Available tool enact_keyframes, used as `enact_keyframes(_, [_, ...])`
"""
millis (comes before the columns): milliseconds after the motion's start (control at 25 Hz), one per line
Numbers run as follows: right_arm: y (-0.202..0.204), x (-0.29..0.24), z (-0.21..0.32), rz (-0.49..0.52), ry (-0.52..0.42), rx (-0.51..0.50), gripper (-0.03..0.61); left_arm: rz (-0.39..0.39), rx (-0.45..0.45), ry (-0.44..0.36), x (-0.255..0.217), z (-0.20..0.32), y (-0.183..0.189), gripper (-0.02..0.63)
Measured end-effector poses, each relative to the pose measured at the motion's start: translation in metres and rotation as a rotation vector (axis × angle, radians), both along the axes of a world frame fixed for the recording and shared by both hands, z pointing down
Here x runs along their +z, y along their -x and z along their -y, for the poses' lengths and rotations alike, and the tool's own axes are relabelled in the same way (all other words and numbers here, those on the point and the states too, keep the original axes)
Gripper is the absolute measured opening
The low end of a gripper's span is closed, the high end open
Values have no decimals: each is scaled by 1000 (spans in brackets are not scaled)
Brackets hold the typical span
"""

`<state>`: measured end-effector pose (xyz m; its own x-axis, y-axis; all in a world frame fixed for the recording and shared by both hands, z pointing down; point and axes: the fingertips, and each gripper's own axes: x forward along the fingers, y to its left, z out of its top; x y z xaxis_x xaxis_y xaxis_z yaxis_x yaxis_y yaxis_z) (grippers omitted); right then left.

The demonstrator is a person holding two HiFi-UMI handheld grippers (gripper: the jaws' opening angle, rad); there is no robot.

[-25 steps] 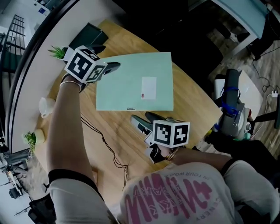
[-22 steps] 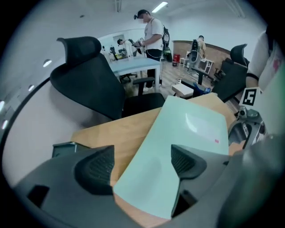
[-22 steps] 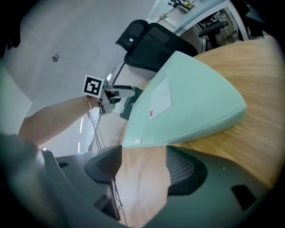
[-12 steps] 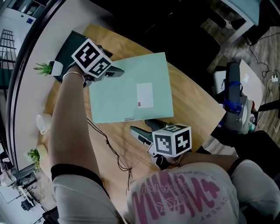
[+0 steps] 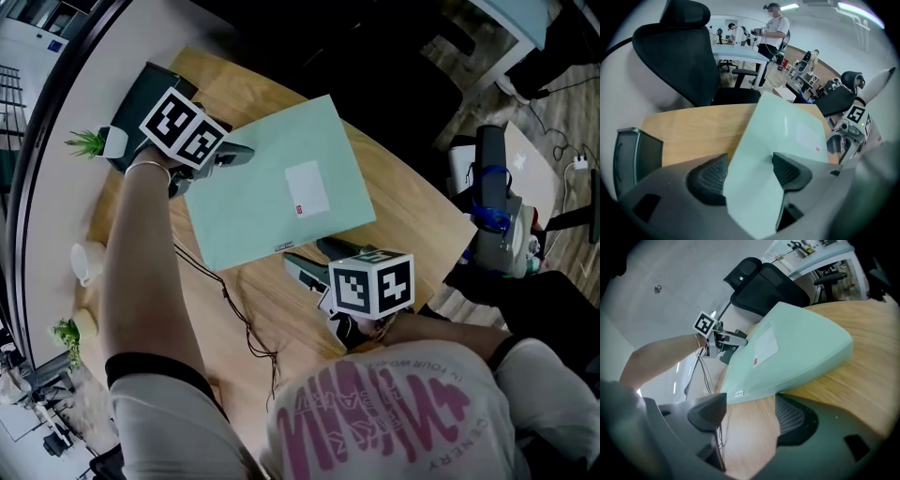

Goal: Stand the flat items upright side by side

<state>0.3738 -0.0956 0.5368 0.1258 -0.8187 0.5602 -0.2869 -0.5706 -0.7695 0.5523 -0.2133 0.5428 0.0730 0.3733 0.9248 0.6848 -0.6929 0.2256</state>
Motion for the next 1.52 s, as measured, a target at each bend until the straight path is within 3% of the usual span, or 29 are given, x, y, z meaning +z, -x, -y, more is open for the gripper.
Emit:
enact_keyframes(280, [-31, -4, -28, -113, 70, 65, 342, -15, -21, -44, 0, 14, 53, 299])
enact_keyframes(560, [-36, 0, -41, -169, 136, 28, 345, -37, -245, 94, -1, 15, 120, 319])
enact_keyframes(880, [-50, 3, -49, -221, 172, -39, 346, -158, -499, 211, -5, -12, 203, 352])
enact_keyframes(1240, [-44, 2, -49, -355, 214, -164, 379, -210, -649, 238, -8, -60, 270, 354])
enact_keyframes(1320, [-41, 2, -48, -371, 213, -208, 385, -221, -722, 270, -10, -68, 282, 343])
enact_keyframes(1440, [-34, 3, -48, -387, 206, -262, 385, -247, -927, 392, -15, -72, 291, 330])
enact_keyframes(1520, [-28, 3, -47, -403, 188, -307, 391, -266, -1009, 402, -13, -71, 296, 327])
